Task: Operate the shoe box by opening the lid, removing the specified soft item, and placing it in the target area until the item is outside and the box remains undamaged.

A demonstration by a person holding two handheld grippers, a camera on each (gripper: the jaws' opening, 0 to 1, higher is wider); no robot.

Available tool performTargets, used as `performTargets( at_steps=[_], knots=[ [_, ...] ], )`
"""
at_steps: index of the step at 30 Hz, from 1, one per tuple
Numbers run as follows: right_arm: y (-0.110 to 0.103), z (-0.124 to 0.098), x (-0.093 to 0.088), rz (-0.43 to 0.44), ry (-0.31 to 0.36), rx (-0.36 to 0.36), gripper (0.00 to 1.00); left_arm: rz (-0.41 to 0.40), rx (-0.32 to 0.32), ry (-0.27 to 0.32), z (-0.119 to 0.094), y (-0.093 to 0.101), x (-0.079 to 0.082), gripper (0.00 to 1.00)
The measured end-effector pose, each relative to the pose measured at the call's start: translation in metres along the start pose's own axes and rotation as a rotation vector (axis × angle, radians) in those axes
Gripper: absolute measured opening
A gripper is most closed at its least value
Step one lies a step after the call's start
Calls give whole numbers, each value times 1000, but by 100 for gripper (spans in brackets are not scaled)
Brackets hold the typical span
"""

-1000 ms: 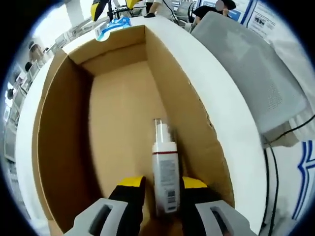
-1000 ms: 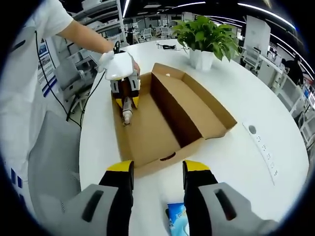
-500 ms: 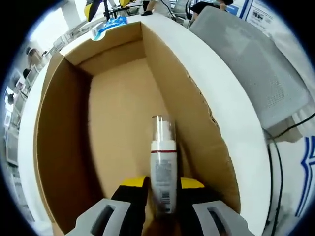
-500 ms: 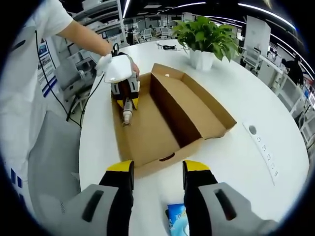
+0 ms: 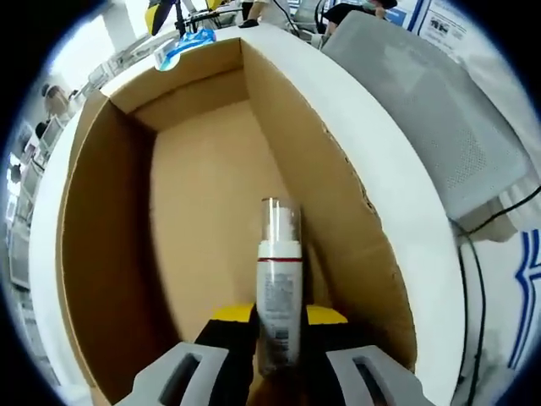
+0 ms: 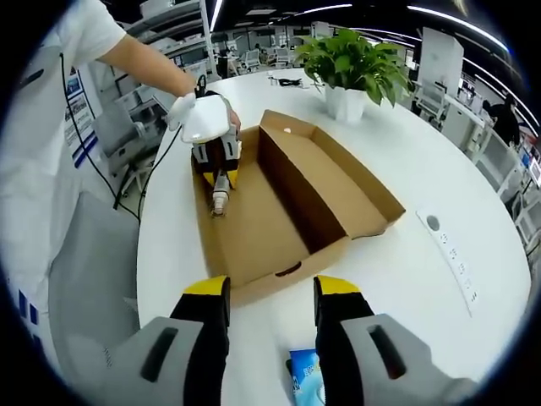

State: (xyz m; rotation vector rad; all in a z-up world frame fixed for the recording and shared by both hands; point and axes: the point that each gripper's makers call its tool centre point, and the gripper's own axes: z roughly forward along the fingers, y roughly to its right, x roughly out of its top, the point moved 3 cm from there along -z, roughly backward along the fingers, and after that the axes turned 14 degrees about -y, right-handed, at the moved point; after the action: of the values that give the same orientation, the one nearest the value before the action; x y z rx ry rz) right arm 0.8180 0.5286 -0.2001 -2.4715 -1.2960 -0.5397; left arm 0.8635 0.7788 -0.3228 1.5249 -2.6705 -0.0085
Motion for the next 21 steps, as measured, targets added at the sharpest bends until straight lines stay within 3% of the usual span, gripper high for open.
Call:
performTargets(
  at_steps=[13,21],
  knots=[
    [-2,-1,5,-6,11,1,37,6,44,5,-7,-4,-1,19],
    [-4,-7,11,-18,24,-6,37,-45,80,36,-22,-6,-1,19]
  ],
)
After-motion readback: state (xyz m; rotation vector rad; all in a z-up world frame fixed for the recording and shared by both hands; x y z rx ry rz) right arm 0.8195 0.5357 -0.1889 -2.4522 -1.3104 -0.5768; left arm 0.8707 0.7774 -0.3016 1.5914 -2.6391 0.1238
